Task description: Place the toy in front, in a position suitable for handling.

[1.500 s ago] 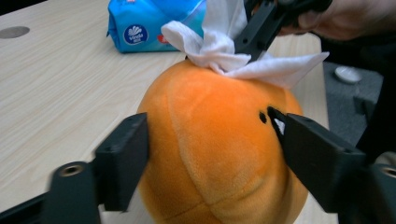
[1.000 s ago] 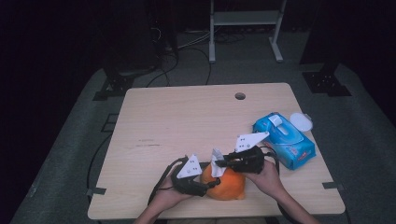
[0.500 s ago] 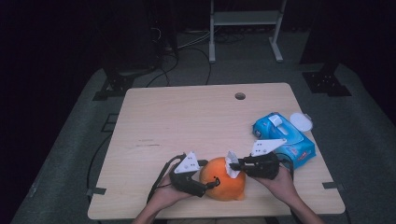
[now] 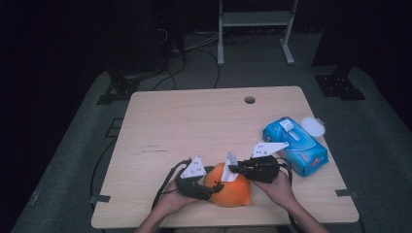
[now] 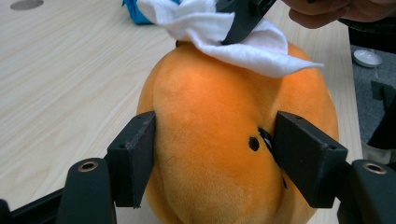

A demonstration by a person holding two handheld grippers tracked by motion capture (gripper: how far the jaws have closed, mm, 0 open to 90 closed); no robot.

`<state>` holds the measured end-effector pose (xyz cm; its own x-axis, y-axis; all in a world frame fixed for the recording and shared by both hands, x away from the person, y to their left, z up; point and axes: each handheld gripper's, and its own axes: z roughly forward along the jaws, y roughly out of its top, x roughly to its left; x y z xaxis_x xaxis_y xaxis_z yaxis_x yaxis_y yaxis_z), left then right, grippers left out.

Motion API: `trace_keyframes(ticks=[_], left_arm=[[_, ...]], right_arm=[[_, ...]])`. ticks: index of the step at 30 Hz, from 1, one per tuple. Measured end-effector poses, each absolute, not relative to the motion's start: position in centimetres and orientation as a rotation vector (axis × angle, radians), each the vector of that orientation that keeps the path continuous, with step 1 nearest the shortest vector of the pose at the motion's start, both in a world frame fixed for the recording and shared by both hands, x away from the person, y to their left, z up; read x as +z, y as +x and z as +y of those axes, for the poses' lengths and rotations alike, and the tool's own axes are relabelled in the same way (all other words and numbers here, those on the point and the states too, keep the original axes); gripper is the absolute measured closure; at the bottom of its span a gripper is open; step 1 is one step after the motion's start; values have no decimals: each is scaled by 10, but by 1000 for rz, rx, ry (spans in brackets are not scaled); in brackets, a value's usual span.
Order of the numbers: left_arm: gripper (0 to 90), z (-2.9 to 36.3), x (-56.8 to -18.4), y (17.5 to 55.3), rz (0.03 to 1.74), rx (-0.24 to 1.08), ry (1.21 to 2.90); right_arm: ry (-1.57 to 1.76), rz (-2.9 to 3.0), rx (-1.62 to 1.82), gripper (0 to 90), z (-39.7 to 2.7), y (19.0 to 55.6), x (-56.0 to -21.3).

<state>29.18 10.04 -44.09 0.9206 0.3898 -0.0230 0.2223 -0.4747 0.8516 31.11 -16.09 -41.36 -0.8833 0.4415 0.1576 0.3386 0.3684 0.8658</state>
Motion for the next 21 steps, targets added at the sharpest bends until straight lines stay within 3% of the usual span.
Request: trace_keyframes(ticks=[10,18,21], left_arm=[[319,100,-443,294,451,194,2063],[312,102,-445,301,508,167,2042],[313,104,-445,302,523,163,2034]], right_arm=[[842,2452,1568,800,-198,307,-423],[614,2484,1547,801,-179,278,-418],[644,2462,1550,802,-182,286,-418]])
